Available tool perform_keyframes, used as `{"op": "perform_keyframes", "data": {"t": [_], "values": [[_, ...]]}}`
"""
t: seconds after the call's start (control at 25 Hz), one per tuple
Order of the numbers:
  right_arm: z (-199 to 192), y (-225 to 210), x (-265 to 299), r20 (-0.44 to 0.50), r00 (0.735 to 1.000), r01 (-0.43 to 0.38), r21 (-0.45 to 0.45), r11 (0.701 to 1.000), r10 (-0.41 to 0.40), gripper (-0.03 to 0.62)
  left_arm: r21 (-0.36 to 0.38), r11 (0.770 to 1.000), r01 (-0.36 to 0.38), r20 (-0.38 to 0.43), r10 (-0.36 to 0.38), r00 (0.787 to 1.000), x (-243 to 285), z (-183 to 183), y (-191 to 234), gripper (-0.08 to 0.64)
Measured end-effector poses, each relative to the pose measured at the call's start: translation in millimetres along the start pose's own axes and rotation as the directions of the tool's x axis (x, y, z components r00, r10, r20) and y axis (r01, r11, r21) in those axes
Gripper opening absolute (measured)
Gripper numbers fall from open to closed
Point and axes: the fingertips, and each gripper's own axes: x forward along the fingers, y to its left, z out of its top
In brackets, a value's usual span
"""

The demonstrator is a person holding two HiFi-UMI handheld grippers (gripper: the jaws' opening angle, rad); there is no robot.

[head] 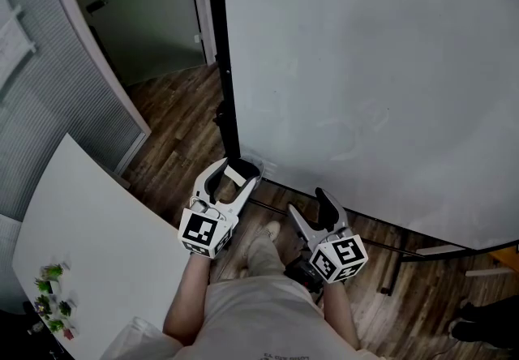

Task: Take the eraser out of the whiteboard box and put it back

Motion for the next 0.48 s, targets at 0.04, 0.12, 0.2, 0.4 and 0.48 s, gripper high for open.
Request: {"op": "perform_keyframes", "data": {"t": [0.04,0.12,0.2,0.4,0.48], "values": [[0,1,-1,0.002,1.000,-0.001,0.000,1.000,0.001,0.322,0.002,1.000,-0.003,0.005,0.003,1.000,-2,2,0,0.262],[1,2,-3,0.004,1.000,-0.002,0.001,1.000,0.002,0.322,0.005,1.000,-0.009,0.015,0.009,1.000,-4,6,0,0.262],[1,3,-5,0.006,1.000,-0.001,0.001,1.000,0.001,0.322,0.005,1.000,-0.013,0.021,0.013,1.000,-7,9,0,0.262],[3,7,-9,0.015,1.000,-0.004,-0.005,1.000,0.004,0.323,0.010,1.000,-0.020,0.035,0.020,0.999,-15,17,-2,0.262],[4,9,-12,0.019,1.000,-0.005,-0.004,1.000,0.005,0.322,0.012,1.000,-0.020,0.040,0.020,0.999,-18,21,-3,0.262]]}}
